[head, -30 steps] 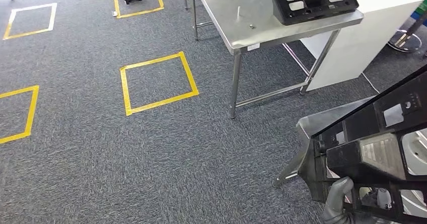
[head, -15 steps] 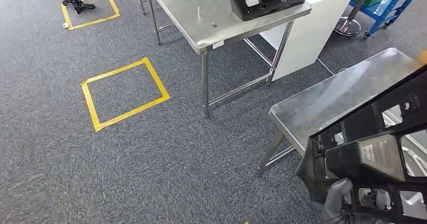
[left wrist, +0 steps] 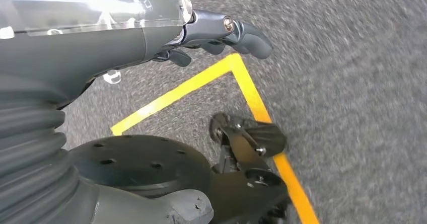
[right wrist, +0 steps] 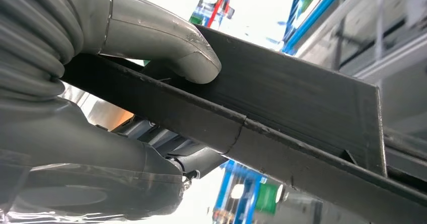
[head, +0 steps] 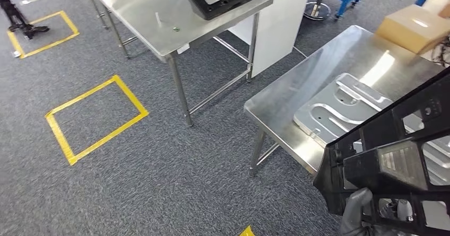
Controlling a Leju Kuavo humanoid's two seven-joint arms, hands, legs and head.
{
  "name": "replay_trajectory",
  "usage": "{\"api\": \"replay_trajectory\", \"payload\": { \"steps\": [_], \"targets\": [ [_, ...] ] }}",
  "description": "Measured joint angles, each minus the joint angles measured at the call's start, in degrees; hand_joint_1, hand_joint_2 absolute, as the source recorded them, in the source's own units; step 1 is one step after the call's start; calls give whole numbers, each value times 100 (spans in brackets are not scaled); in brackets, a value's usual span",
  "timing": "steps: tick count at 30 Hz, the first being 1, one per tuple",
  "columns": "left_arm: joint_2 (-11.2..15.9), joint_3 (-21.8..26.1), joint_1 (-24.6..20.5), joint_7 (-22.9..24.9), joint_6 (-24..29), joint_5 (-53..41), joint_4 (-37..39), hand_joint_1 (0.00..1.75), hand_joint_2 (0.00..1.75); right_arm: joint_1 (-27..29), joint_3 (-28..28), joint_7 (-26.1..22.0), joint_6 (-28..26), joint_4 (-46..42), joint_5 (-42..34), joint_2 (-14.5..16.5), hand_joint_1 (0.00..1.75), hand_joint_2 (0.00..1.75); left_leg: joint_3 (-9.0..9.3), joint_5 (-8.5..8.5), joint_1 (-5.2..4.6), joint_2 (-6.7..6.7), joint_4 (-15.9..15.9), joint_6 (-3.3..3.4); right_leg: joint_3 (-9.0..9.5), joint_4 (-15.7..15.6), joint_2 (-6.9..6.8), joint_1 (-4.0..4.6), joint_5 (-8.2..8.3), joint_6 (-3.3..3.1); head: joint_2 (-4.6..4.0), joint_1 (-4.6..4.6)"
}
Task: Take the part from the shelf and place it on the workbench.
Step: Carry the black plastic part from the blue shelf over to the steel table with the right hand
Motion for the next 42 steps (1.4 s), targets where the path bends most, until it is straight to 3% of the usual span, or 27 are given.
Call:
{"api": "replay_trajectory", "payload": {
  "steps": [2, 3, 4, 6, 8, 10, 12, 14, 16, 18, 19, 20, 21, 23, 25, 27, 28, 30, 32, 33, 34, 35, 36, 38, 39, 41, 42],
  "targets": [
    [-1, 2, 9, -2, -5, -11, 0, 0, 175, -5, 0, 0, 1, 1, -2, 0, 175, 175, -354, -374, 12, -244, 777, -23, -28, 6, 138, 10, 13, -33, 0, -19],
    [-1, 4, 13, -2, -6, -13, 0, 0, 175, -5, 0, 0, 1, 2, -1, -1, 175, 175, -495, -451, 12, -280, 1063, -23, -39, 16, 219, 18, 16, -40, 0, -19],
    [-1, 7, 18, -2, -5, -13, 0, 0, 175, -4, 0, 0, 1, 3, -1, -1, 175, 175, -546, -407, 12, -295, 1146, -15, -46, 30, 306, 26, 17, -43, 0, -19],
    [3, 11, 24, -1, -5, -16, 0, 0, 175, -4, 0, 0, 0, 3, -1, -1, 175, 175, -344, -20, 11, -365, 653, 31, -51, 63, 487, 37, 16, -40, 0, -21],
    [8, 16, 29, -2, -5, -33, 0, 0, 175, -10, 0, 1, 0, 4, 1, -1, 175, 175, -38, 306, 13, -633, -90, 91, -71, 93, 640, 42, 17, -13, 0, -17],
    [10, 19, 25, -10, -5, -63, 0, 0, 175, -17, 0, 2, 0, 5, 1, -1, 175, 175, 66, 365, 1, -796, -392, 123, -118, 104, 767, 27, 41, 55, 0, -14],
    [6, 19, 13, -35, -5, -93, -1, 0, 175, -14, 0, 2, 0, 6, 1, -1, 175, 175, 83, 399, -4, -681, -441, 164, -156, 90, 871, 8, 77, 140, 0, -17],
    [0, 20, 9, -84, -9, -109, -1, 0, 175, -7, 0, 4, 0, 6, 1, -1, 175, 175, 111, 461, 15, -525, -517, 242, -234, 221, 651, 20, -24, 203, 0, 4],
    [-3, 21, 23, -143, -37, -109, 0, 0, 175, -12, 0, 7, 0, 7, 0, -1, 175, 175, 106, 492, 16, -356, -557, 293, -496, 780, 271, 26, -372, 254, 0, 35],
    [-3, 24, 39, -195, -76, -107, 0, 0, 175, -8, 0, 9, 0, 9, -2, -1, 175, 175, 88, 489, 4, -181, -553, 303, -810, 1456, 135, 8, -675, 304, -1, 45],
    [-3, 28, 40, -219, -86, -107, 0, 0, 175, -1, 0, 9, 0, 9, -2, -1, 175, 175, 86, 484, 1, -95, -551, 299, -863, 1588, 117, -3, -683, 321, -1, 45],
    [-4, 32, 38, -237, -91, -106, 0, 0, 175, 5, 0, 9, 0, 9, -2, -1, 175, 175, 90, 477, 2, -14, -550, 290, -806, 1510, 97, -13, -586, 334, -1, 46],
    [-8, 37, 33, -253, -92, -105, 0, 0, 175, 7, 0, 9, 0, 9, -2, -1, 175, 175, 101, 464, 3, 62, -547, 275, -641, 1230, 50, -20, -414, 341, -1, 47],
    [-15, 44, 26, -268, -96, -100, 0, 0, 175, 8, 0, 8, 0, 9, 2, -1, 175, 175, 130, 419, -15, 191, -523, 216, -218, 482, -202, 1, -121, 309, -1, 49],
    [-20, 53, 22, -269, -103, -81, 0, 0, 175, 20, 0, 5, 0, 7, 8, -1, 175, 175, 155, 369, -46, 292, -500, 143, -25, 108, -355, 44, -54, 214, -1, 29],
    [-21, 60, 8, -268, -113, -61, -1, 0, 175, 48, 0, 4, 0, 4, 15, -2, 175, 175, 202, 339, -56, 401, -503, 82, -35, 88, -239, 62, -60, 114, 0, 9],
    [-21, 62, -1, -269, -124, -57, -1, 0, 175, 64, 0, 4, 0, 3, 19, -1, 175, 175, 216, 300, -44, 369, -476, 49, -39, 77, -174, 55, -50, 76, 0, 7],
    [-22, 70, -3, -281, -162, -53, -1, 0, 175, 79, 0, 3, 0, -2, 23, 1, 175, 175, 106, 67, -12, 95, -169, -5, -47, 53, -43, 32, -18, -4, -1, -11],
    [-23, 84, 10, -291, -189, -51, 0, 0, 175, 79, 0, 2, 0, -7, 23, 7, 175, 175, -214, -307, 8, -207, 534, -28, -68, 56, 89, 37, -4, -54, -1, -30],
    [-23, 92, 16, -289, -193, -50, 0, 0, 175, 79, 0, 2, 0, -7, 24, 10, 175, 175, -377, -430, 9, -258, 874, -30, -75, 61, 170, 45, -1, -65, -1, -31],
    [-23, 101, 21, -283, -192, -46, 0, 0, 175, 80, 0, 2, 0, -7, 25, 13, 175, 175, -479, -450, 8, -281, 1070, -26, -78, 68, 258, 54, 0, -71, 0, -32],
    [-22, 109, 24, -275, -192, -44, 0, 0, 175, 82, 0, 3, 0, -7, 25, 14, 175, 175, -493, -354, 7, -295, 1060, -13, -75, 77, 351, 62, 0, -72, 0, -33],
    [-22, 118, 25, -270, -192, -42, 0, 0, 175, 83, 0, 3, 0, -7, 25, 14, 175, 175, -414, -164, 5, -329, 843, 12, -69, 83, 444, 67, 0, -72, 0, -33],
    [-19, 136, 28, -261, -192, -41, 0, 0, 175, 80, 0, 4, 0, -7, 25, 14, 175, 175, -136, 248, 6, -569, 122, 88, -64, 96, 607, 78, 1, -60, -1, -28],
    [-19, 145, 27, -258, -192, -43, 0, 0, 175, 77, 0, 4, 0, -7, 25, 14, 175, 175, -26, 358, 6, -703, -170, 117, -78, 105, 686, 74, 7, -39, -1, -27],
    [-17, 160, 19, -253, -191, -45, 0, 0, 175, 76, 0, 4, 0, -7, 25, 14, 175, 175, 53, 384, -12, -828, -402, 150, -126, 110, 826, 43, 32, 37, -1, -22],
    [-19, 166, 11, -252, -191, -44, 0, 0, 175, 84, 0, 4, 0, -7, 25, 14, 175, 175, 69, 394, -23, -768, -436, 160, -149, 99, 901, 26, 52, 83, 0, -25]
  ]
}}
